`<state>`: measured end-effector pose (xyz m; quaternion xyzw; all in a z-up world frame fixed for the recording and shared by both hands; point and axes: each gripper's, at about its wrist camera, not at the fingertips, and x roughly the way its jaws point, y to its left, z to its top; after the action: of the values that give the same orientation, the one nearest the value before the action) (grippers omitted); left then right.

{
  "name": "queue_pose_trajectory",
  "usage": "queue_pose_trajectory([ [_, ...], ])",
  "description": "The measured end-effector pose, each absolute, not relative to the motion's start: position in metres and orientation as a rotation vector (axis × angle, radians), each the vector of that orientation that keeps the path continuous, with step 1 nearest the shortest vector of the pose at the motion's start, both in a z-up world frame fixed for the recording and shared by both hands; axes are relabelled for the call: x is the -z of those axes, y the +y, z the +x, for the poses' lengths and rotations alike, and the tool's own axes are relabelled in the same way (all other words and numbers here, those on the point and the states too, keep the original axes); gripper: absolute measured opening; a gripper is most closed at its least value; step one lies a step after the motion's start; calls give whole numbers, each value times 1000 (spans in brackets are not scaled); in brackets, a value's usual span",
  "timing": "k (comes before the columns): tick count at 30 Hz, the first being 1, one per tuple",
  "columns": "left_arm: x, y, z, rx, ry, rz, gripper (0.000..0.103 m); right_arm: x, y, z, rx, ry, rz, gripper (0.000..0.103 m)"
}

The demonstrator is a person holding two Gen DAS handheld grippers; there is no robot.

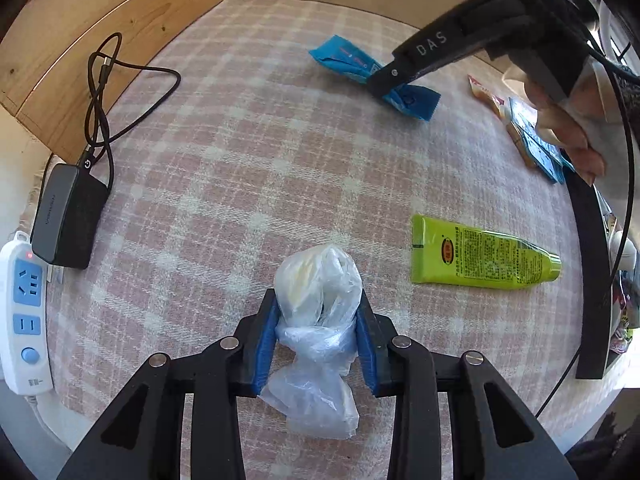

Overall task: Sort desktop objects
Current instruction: 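Grasp the white plastic bag with the left gripper while the right gripper grasps the blue wipes packet, then carry the blue packet and white bag over the bin and release both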

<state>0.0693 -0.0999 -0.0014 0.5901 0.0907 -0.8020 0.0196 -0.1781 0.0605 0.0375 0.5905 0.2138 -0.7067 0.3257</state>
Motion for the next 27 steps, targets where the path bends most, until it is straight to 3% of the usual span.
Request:
queue_pose_trajectory([
  [13, -44, -62, 68, 2605, 155, 1791, 33, -89, 222, -143, 1991, 290, 1575, 14],
  [15, -52, -30, 56, 2661, 116, 1796, 33, -118, 203, -126, 2022, 255, 1591, 14],
  [19, -63, 37, 35, 2783, 1, 1832, 33, -146, 267, -103, 2110, 165, 1608, 14],
  [27, -76, 163, 36, 3000, -178, 1985, 33, -153, 364, -33, 2295, -40, 1706, 14],
])
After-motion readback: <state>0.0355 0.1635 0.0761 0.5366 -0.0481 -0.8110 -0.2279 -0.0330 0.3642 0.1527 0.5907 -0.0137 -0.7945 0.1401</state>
